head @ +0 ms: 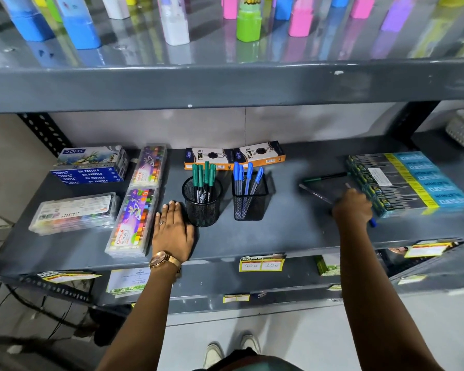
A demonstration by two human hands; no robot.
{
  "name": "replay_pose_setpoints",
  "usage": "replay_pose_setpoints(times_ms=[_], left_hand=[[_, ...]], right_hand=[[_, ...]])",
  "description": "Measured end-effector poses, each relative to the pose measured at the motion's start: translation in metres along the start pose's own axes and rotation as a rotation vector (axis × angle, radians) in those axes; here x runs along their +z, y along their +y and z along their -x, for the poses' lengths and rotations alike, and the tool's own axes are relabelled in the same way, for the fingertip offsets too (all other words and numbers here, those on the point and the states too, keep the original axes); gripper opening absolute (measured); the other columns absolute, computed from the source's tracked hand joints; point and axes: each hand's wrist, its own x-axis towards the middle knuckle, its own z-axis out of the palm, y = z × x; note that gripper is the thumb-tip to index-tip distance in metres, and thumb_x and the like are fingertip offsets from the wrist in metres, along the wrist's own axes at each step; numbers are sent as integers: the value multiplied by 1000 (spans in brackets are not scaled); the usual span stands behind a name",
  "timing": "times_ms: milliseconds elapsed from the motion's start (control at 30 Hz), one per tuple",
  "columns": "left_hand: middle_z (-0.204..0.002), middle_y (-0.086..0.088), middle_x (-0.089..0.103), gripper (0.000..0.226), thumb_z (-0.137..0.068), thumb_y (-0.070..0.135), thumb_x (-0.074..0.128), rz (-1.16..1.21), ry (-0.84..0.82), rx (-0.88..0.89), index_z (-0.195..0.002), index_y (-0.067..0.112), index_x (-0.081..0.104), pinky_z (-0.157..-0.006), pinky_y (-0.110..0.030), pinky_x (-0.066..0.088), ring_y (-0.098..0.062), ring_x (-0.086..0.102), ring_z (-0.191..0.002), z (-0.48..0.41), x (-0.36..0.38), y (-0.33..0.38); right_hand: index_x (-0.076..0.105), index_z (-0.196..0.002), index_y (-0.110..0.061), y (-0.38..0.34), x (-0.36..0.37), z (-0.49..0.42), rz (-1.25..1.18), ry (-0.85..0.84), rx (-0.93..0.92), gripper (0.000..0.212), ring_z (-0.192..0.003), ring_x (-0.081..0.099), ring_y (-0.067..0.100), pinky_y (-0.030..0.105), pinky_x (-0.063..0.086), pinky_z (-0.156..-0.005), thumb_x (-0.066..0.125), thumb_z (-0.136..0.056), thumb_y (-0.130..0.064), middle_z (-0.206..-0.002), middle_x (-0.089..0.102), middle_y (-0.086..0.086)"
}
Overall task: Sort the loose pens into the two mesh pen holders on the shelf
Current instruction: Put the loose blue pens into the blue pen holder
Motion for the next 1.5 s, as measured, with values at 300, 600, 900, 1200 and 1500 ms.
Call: replay_pose_setpoints(times_ms=[300,600,900,1200,1500], left_hand=[[-158,-15,19,74,-81,39,21,12,-1,11,-147,5,19,-124,-40,3,-27,12,-148,1,-3,1],[-159,-14,18,74,-81,40,21,12,-10,3,-147,7,19,-124,-39,3,-26,11,-149,1,-3,0],[-159,-13,18,73,-82,40,21,10,-6,6,-147,8,20,-124,-39,3,-25,11,-149,0,-2,-1],[-159,-11,16,73,-82,40,19,-7,-14,11,-148,8,19,-124,-38,2,-24,10,-149,2,-3,-1],[-159,-12,17,72,-82,39,20,-2,-9,17,-147,8,20,-123,-38,2,-25,11,-149,1,-3,-1]], right_hand=[[55,-117,12,4,-2,13,-104,-38,-91,27,-115,55,48,48,48,-95,48,-94,-1,-123,57,36],[63,-105,-9,-47,-86,38,-1232,186,-495,28,-86,69,29,30,58,-78,70,-81,2,-95,70,25],[66,-81,-20,-107,-52,54,-1218,179,-579,16,-62,66,-1,16,54,-65,74,-79,-6,-78,72,7],[71,-87,-10,-124,15,59,-864,100,-599,11,-69,65,11,29,57,-69,78,-78,-11,-82,73,4],[71,-93,-7,-133,15,59,-687,145,-644,19,-71,61,16,26,51,-69,79,-77,-12,-96,70,12]])
